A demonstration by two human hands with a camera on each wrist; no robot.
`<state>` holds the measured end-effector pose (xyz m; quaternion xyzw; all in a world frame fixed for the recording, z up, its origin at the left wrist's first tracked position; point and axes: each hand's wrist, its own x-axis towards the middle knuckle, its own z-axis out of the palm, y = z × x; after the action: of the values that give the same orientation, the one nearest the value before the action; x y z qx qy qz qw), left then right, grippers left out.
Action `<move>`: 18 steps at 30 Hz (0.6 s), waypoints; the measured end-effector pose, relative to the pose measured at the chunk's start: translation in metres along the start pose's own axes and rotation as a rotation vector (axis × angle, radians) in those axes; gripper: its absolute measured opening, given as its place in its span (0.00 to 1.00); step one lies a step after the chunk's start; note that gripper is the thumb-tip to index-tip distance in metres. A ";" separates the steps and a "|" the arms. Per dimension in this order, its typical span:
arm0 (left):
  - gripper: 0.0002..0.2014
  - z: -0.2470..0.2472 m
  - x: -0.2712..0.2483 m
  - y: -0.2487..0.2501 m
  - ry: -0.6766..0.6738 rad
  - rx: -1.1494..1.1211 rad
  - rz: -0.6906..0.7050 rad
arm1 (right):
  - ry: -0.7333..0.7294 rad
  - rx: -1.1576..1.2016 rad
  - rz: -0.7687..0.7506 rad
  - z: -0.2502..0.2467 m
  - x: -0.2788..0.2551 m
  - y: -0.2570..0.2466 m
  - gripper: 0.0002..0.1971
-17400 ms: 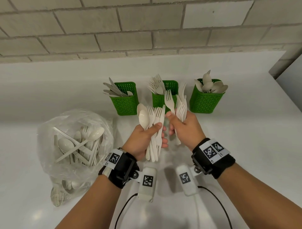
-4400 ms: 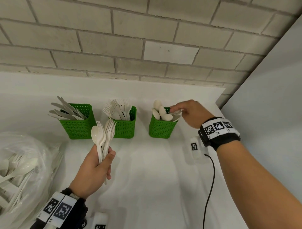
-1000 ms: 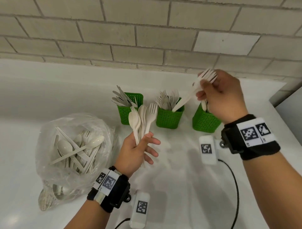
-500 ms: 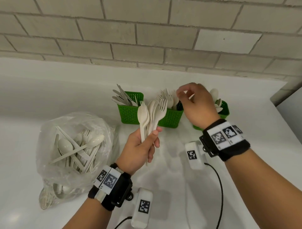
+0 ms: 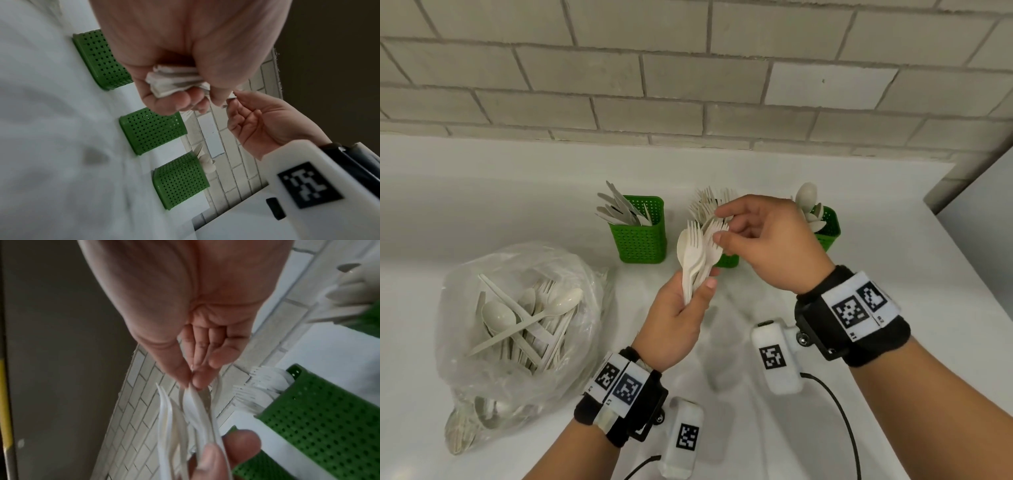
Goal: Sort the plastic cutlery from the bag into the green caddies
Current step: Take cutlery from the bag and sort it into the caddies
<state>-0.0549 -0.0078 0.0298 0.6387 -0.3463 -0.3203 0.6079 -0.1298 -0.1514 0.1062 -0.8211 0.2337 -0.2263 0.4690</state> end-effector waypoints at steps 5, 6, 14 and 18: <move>0.14 0.002 -0.001 0.003 0.037 -0.125 -0.062 | 0.065 0.231 0.073 -0.017 0.000 -0.003 0.08; 0.13 0.003 -0.001 0.003 0.047 -0.138 -0.079 | 0.090 0.272 0.077 -0.022 0.000 -0.003 0.07; 0.11 -0.001 0.003 -0.009 0.161 -0.180 -0.141 | 0.395 0.350 -0.045 -0.080 0.014 -0.011 0.07; 0.11 -0.004 0.002 -0.011 0.164 -0.187 -0.152 | 0.424 0.216 -0.081 -0.086 0.026 -0.007 0.07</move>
<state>-0.0502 -0.0069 0.0192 0.6277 -0.2149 -0.3430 0.6650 -0.1594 -0.2208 0.1551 -0.7090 0.2686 -0.4359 0.4850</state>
